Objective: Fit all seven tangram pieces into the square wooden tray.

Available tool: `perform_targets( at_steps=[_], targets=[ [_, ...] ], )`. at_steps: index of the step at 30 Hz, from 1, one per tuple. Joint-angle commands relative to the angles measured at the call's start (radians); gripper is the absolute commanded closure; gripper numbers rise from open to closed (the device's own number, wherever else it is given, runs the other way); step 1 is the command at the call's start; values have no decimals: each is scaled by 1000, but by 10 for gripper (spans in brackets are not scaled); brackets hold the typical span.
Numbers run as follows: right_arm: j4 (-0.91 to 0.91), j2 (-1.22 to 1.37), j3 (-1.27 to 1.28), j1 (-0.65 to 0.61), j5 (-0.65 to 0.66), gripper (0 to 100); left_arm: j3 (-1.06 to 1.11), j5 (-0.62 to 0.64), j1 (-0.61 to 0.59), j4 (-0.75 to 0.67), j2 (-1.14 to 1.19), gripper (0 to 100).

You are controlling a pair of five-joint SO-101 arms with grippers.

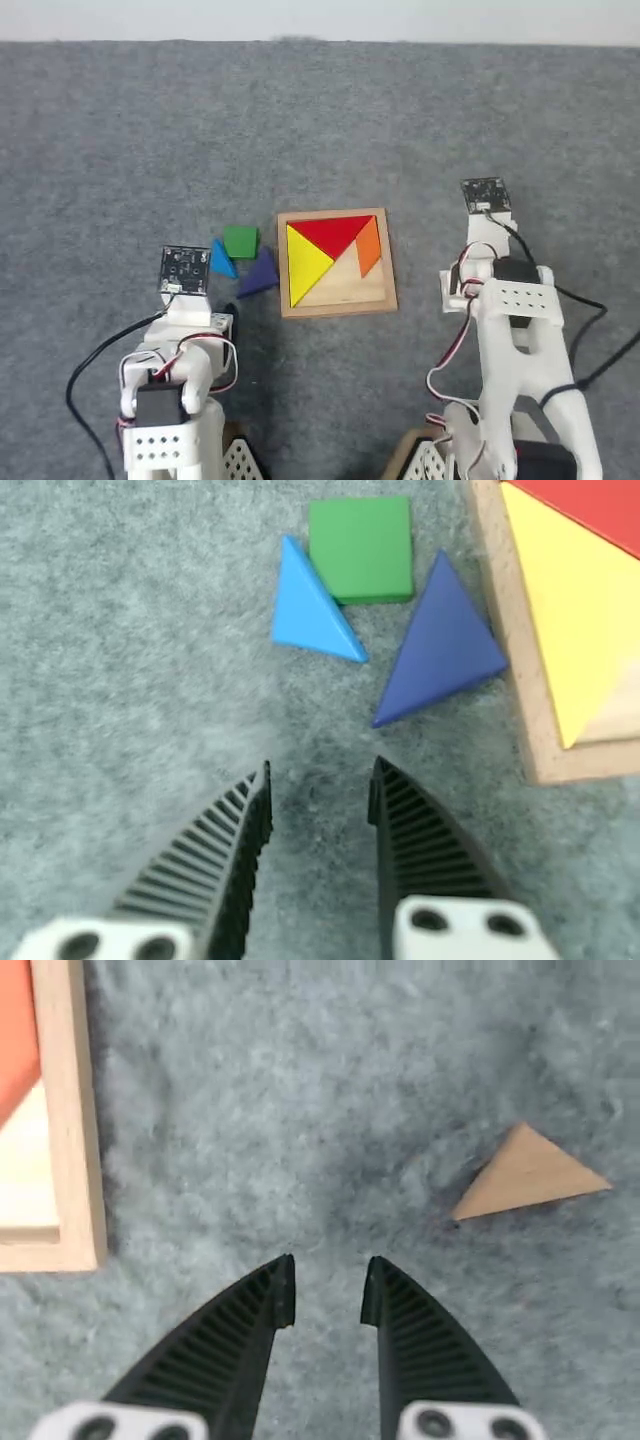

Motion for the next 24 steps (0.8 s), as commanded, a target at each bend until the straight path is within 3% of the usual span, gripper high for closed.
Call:
perform_targets(
  at_steps=[1,6,9,12,15,24],
  targets=[
    [-18,-45,-8,2,-52,864,-12,-11,17,0,-11,849],
    [-27,-53,8,12,-61,864,-12,-12,137,-20,-11,851],
    [-27,-53,6,22,-63,864,-12,-14,129,-61,-11,851],
    [-54,-42,-26,110,-83,861,-12,-14,135,-98,-11,850],
    [-61,8,-91,180,-161,861,-12,-14,127,-95,-11,851],
    [-50,328,-358,197,-485,860,-12,-14,127,-86,-9,851]
  ],
)
